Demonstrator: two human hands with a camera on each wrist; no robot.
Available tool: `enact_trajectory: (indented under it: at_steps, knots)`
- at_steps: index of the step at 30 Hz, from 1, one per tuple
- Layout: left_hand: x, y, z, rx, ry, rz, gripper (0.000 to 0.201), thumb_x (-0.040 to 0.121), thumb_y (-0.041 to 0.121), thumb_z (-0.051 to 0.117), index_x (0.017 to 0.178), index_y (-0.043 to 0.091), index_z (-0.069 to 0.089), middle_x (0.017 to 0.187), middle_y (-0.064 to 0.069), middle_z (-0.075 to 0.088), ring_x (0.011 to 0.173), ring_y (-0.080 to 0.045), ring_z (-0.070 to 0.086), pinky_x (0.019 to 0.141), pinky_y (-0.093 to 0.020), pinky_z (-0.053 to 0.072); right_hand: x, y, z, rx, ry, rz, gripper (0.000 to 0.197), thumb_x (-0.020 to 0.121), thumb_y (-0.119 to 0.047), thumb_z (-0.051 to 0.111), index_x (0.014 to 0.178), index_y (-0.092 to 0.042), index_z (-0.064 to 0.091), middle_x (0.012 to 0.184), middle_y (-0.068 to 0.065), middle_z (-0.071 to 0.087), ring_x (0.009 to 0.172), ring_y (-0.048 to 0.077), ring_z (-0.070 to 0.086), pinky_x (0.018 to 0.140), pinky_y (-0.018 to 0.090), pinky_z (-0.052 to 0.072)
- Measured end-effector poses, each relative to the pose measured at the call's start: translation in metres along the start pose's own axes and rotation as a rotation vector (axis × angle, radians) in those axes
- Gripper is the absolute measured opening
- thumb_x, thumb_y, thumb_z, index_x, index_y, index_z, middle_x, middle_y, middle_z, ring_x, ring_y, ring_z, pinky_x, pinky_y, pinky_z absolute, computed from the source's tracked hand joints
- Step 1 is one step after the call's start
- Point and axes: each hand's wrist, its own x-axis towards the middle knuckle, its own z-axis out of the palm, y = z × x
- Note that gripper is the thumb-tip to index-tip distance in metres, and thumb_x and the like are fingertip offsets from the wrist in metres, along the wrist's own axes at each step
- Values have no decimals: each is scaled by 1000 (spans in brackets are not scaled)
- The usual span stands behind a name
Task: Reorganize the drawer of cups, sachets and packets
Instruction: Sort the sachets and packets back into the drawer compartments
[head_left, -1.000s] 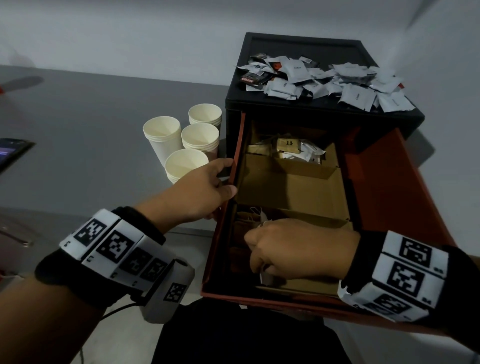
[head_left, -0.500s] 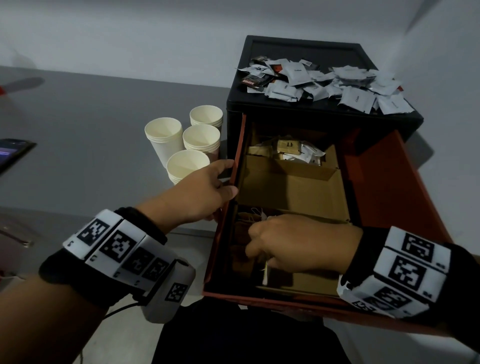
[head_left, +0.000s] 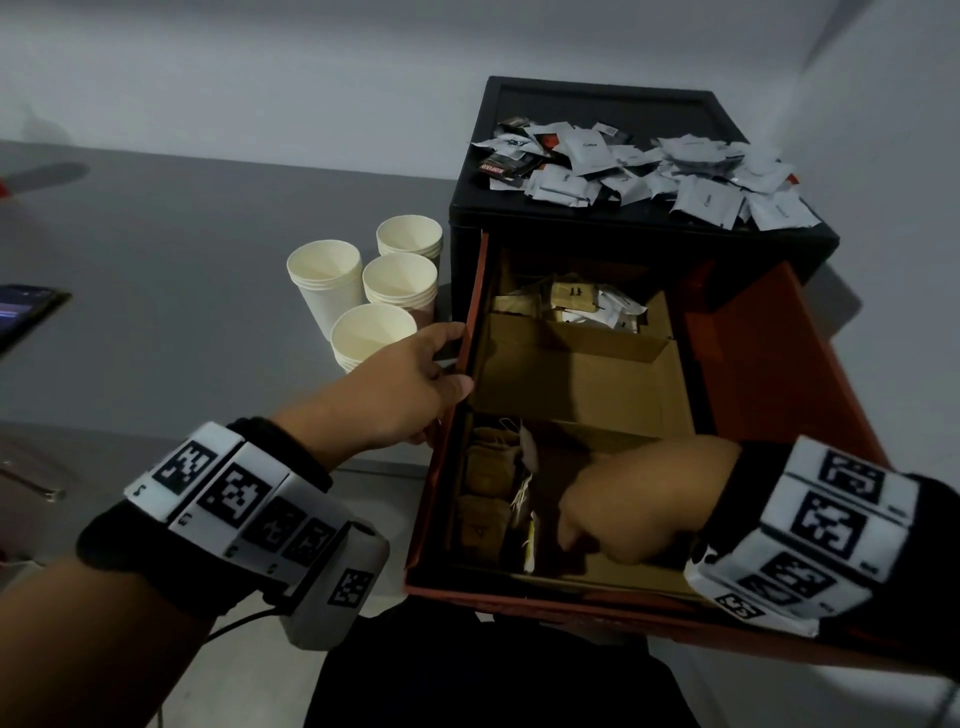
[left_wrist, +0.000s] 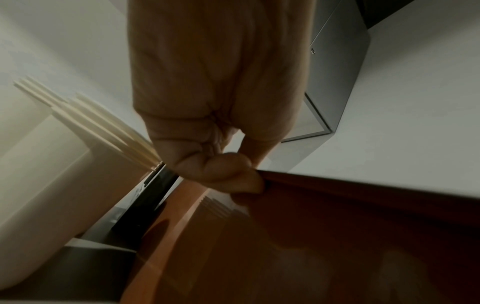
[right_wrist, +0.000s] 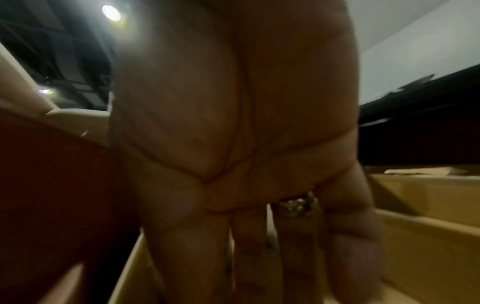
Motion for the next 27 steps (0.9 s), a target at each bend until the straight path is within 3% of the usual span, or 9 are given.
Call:
enact_trajectory:
  at_steps: [3,7,9,14,16,19,21,23,27]
  knots:
    - [0,-1,0,-6,10,1,52,97,15,49,143,27,30,78,2,63,55,-12,57,45,-17,47,10,-2,-2,-45,-8,-44,48,93,0,39,138,-14,41,129,10,47,110,32,49,79,37,41]
    - [1,-1,0,-7,10,5,52,96,14,49,143,26,30,73,5,62,48,-6,58,45,-16,46,3,5,-9,41,54,-29,50,92,-1,40,138,-20,44,132,5,48,108,24,50,81,34,44]
    - [1,-1,0,-9,3,5,54,97,13,49,144,26,28,74,3,63,46,-5,59,45,-16,46,-6,13,-14,113,96,29,47,94,-4,42,137,-22,46,132,0,48,102,14,51,75,24,43]
    - [4,4,3,23,20,44,57,96,6,44,146,24,23,74,4,61,45,-8,59,44,-18,48,-20,55,-30,320,415,265,37,95,-11,45,130,-22,51,101,-9,57,78,5,50,60,14,35]
    - [4,5,4,42,21,56,58,96,5,44,147,22,23,78,2,63,49,-11,60,44,-19,48,-15,74,-38,352,559,387,38,94,-12,47,131,-20,51,121,0,56,98,14,53,70,18,39]
    - [1,6,5,45,-6,79,59,94,3,44,146,23,22,96,-10,69,61,-21,66,46,-20,50,0,98,-49,437,664,510,39,94,-15,48,132,-11,50,129,12,52,112,25,52,80,26,42]
    - [0,7,6,70,-14,117,60,93,1,45,143,25,25,101,-8,68,54,-6,63,45,-15,47,11,110,-55,547,715,541,41,93,-18,52,132,-9,48,129,14,52,113,28,53,88,31,45]
    - [1,11,6,89,-36,119,58,90,1,48,140,24,29,97,-4,67,45,0,58,43,-13,43,22,118,-61,621,777,551,42,91,-20,55,132,-13,48,130,14,50,113,30,52,90,33,44]
    - [14,27,-4,204,-91,45,48,86,7,54,130,20,39,81,3,62,46,0,56,46,-14,42,36,127,-75,622,761,566,49,92,-26,51,139,-20,38,140,14,34,127,36,37,101,39,33]
